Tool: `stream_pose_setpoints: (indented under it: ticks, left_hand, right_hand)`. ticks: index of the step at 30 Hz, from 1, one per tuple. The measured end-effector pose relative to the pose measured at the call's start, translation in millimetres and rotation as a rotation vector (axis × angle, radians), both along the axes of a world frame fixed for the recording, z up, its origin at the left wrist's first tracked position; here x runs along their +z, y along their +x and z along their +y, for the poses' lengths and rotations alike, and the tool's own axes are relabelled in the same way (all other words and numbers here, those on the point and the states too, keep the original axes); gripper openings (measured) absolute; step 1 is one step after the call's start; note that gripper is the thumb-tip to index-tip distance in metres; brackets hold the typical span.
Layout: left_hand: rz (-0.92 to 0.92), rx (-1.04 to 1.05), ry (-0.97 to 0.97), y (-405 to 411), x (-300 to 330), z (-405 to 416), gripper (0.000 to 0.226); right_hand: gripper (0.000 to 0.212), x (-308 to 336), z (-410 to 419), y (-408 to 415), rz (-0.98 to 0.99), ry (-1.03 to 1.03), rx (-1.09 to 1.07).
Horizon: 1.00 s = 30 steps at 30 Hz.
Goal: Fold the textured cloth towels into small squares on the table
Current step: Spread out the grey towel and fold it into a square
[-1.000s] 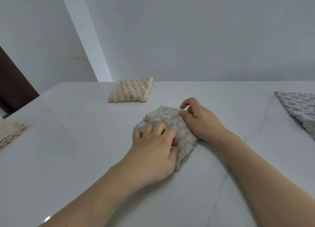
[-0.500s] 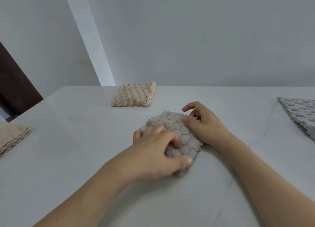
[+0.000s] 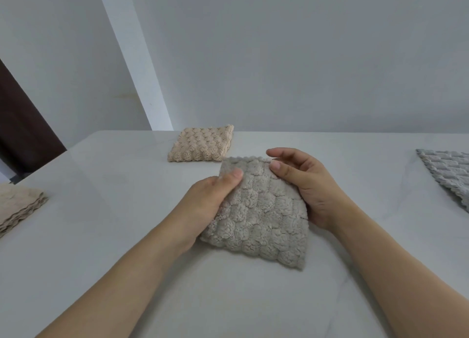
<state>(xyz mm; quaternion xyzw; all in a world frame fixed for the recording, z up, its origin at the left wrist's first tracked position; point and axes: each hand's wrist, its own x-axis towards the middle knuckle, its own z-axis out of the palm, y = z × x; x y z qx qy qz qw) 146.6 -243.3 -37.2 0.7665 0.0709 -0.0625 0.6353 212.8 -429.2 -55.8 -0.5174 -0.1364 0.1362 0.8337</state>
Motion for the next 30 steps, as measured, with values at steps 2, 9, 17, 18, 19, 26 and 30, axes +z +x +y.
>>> stream_pose_setpoints:
  ticks: [2, 9, 17, 18, 19, 26, 30]
  left_hand:
    - [-0.132, 0.073, 0.084, 0, -8, -5, 0.027]
    - [-0.279, 0.276, 0.65, 7, -24, 6, 0.028]
    - [-0.763, 0.162, 1.062, -2, -25, -6, 0.043]
    - [-0.668, 0.053, 1.121, -3, -28, -10, 0.046]
    - [-0.514, -0.043, 1.174, -4, -33, -11, 0.053]
    - [0.073, -0.16, 1.248, -4, -32, 25, 0.064]
    - [-0.03, -0.03, 1.459, -6, -21, 31, 0.067]
  right_hand:
    - [0.02, -1, 2, 2, 0.0, -0.072, -0.074]
    - [0.023, -7, 13, 1, -0.227, -0.782, -0.208]
    - [0.049, -13, 17, -4, -0.598, -1.276, -0.166]
    - [0.053, -17, 16, -5, -0.602, -1.42, -0.083]
    - [0.055, -20, 15, -5, -0.604, -1.539, -0.023]
    - [0.055, -25, -3, 3, -0.473, -1.736, -0.079]
    - [0.047, -26, -1, 7, -0.48, -1.615, -0.311]
